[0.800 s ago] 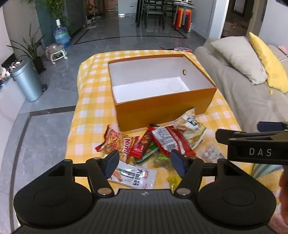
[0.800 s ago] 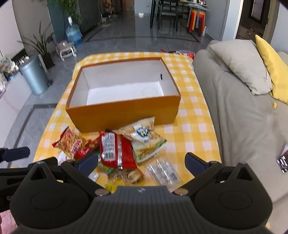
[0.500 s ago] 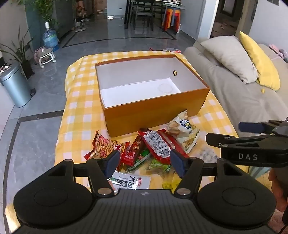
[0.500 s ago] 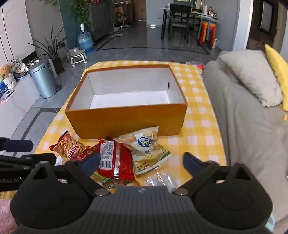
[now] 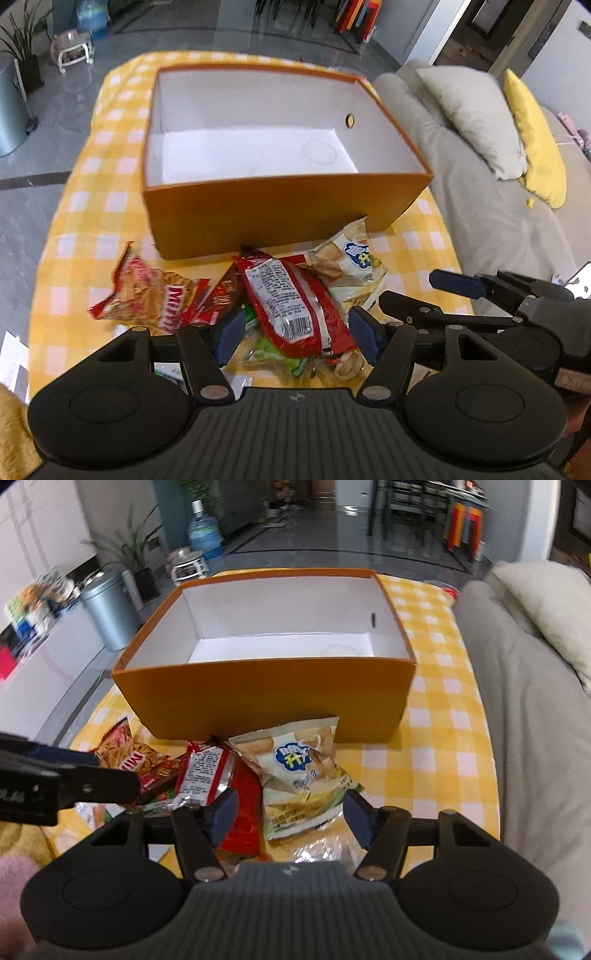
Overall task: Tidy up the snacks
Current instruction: 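Grasp the red wafer bag with the left tool while the right grasps the white-blue cracker bag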
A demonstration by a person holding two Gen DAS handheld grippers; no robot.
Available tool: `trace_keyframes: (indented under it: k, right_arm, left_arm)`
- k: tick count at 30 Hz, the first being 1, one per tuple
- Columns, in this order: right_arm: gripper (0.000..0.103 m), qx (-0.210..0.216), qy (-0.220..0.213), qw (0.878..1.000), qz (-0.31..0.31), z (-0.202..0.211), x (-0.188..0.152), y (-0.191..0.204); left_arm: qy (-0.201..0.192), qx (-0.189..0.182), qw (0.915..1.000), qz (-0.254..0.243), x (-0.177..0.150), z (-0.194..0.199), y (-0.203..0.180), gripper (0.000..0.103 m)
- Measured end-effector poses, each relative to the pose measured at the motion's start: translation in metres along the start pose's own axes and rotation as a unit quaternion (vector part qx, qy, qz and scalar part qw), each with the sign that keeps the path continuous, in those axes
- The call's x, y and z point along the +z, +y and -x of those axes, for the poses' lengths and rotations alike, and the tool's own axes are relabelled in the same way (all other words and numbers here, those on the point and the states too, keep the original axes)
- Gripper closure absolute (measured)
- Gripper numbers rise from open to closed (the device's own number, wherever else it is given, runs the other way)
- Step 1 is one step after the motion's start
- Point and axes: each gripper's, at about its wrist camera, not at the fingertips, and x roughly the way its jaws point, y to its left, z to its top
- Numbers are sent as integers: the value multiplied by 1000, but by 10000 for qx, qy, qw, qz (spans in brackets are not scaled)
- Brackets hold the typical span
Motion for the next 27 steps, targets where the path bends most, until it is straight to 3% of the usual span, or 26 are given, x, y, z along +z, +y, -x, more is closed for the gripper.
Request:
trace_keyframes:
  k: [8,10,17,22,27]
  right_arm:
    - [43,154,66,9982,574,-38,4,-3]
    - [48,152,141,9975,672,-48,4,-4]
    - [51,262,302,9971,652,-69,2,-8]
    - [54,348,296,9966,684,-76,2,-3]
    - [63,190,278,9960,832,-80,2,9]
  left_arm:
    - [467,-35,9983,356,11,-50,8,27]
    - [600,-28,9974,390,13,-58,10,27]
    - [692,-81,9953,679,17,-75,21,27]
    - [682,-66,9952,701,22,-83,21,46]
    - [589,30,9963,628,23,-84,16,55]
